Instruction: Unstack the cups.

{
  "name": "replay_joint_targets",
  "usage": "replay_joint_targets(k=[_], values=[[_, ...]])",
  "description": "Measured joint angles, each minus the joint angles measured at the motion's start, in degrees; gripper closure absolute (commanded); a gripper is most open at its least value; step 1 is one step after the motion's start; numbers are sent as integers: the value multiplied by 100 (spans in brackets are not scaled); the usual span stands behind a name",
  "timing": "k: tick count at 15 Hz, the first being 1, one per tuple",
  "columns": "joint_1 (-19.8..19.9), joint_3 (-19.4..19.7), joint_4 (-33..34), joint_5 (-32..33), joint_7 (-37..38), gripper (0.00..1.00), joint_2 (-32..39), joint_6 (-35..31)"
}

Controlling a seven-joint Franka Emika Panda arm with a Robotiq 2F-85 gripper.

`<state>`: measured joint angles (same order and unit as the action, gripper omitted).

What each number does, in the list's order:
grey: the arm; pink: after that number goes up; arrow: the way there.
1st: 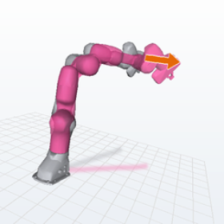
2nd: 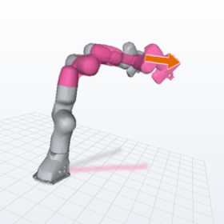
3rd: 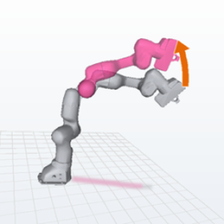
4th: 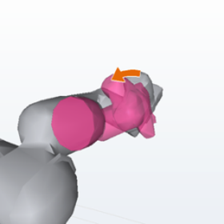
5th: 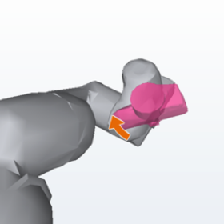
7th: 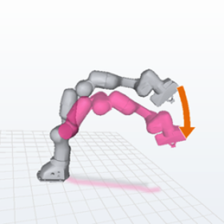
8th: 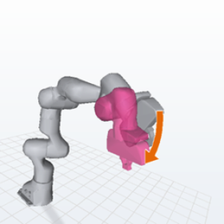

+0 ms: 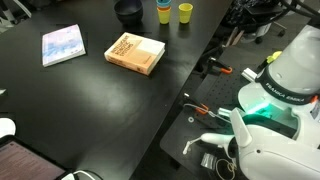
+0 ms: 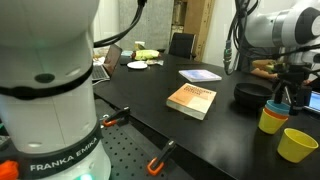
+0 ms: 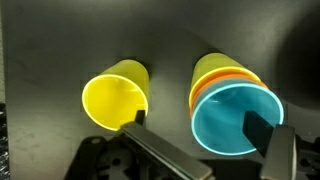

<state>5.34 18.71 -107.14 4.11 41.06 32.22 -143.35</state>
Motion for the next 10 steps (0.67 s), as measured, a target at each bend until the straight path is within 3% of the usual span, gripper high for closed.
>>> replay_joint_targets(k=[7,10], values=[[33,0,62,-33,-2,82,86,4],[40,0,72,-40,-3,100,86,4]])
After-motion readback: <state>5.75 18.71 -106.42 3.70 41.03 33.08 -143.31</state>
